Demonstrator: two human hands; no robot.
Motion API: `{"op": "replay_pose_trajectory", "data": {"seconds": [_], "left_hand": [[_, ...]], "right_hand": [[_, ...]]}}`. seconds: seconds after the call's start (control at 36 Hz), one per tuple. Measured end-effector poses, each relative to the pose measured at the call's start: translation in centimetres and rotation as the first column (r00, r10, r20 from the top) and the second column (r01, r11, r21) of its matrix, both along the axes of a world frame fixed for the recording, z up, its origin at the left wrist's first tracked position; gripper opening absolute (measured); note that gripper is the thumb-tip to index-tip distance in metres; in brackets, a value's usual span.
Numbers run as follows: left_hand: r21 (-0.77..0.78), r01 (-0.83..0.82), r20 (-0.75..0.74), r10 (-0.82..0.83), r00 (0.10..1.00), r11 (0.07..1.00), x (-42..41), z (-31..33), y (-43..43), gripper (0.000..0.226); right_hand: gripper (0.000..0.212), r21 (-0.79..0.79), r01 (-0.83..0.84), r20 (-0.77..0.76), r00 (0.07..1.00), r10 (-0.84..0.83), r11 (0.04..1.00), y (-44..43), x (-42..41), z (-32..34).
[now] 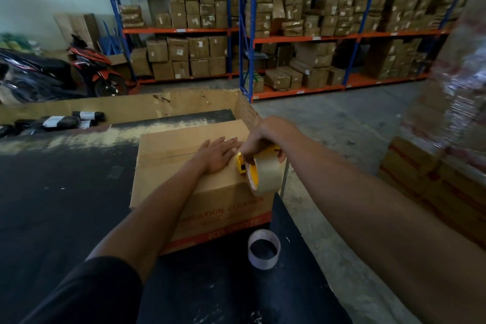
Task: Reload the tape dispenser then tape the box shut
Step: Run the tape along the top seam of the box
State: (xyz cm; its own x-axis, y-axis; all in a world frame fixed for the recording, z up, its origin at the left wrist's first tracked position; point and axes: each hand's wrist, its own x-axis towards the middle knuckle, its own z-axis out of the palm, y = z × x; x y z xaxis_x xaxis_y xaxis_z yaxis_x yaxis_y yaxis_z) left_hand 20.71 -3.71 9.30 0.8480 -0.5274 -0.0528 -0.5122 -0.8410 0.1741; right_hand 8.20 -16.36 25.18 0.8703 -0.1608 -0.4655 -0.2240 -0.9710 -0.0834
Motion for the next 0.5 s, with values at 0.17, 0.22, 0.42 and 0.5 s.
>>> {"op": "replay_pose_trajectory", "data": {"seconds": [0.17,0.22,0.42,0.5], "left_hand": [[0.008,-0.001,-0.012,0.001,1.0,1.0,0.2,-0.2,-0.3,0.054],[0.024,0.03,-0.025,-0.03,0.999,0.999,-0.6,0.0,-0.7,0.056],[0.043,0.023,-0.002,-0.023,1.0,0.999,-1.7,-0.2,-1.2,0.058],[0.047,0.013,0.03,-0.015,0.999,0.999,-1.4,-0.7,-1.6,0.059]], "right_hand": [[0.063,0.004,-0.028,-0.01,1.0,0.028,1.0,0.5,-1.5,-1.2],[0.061,0.014,-0.022,-0.007,1.0,0.022,1.0,0.9,-1.7,-1.1],[0.06,0.012,-0.027,-0.024,0.999,0.027,1.0,0.8,-2.1,-0.5],[0.065,-0.023,-0.013,-0.025,1.0,0.012,1.0,0.6,-2.8,-0.5]]}}
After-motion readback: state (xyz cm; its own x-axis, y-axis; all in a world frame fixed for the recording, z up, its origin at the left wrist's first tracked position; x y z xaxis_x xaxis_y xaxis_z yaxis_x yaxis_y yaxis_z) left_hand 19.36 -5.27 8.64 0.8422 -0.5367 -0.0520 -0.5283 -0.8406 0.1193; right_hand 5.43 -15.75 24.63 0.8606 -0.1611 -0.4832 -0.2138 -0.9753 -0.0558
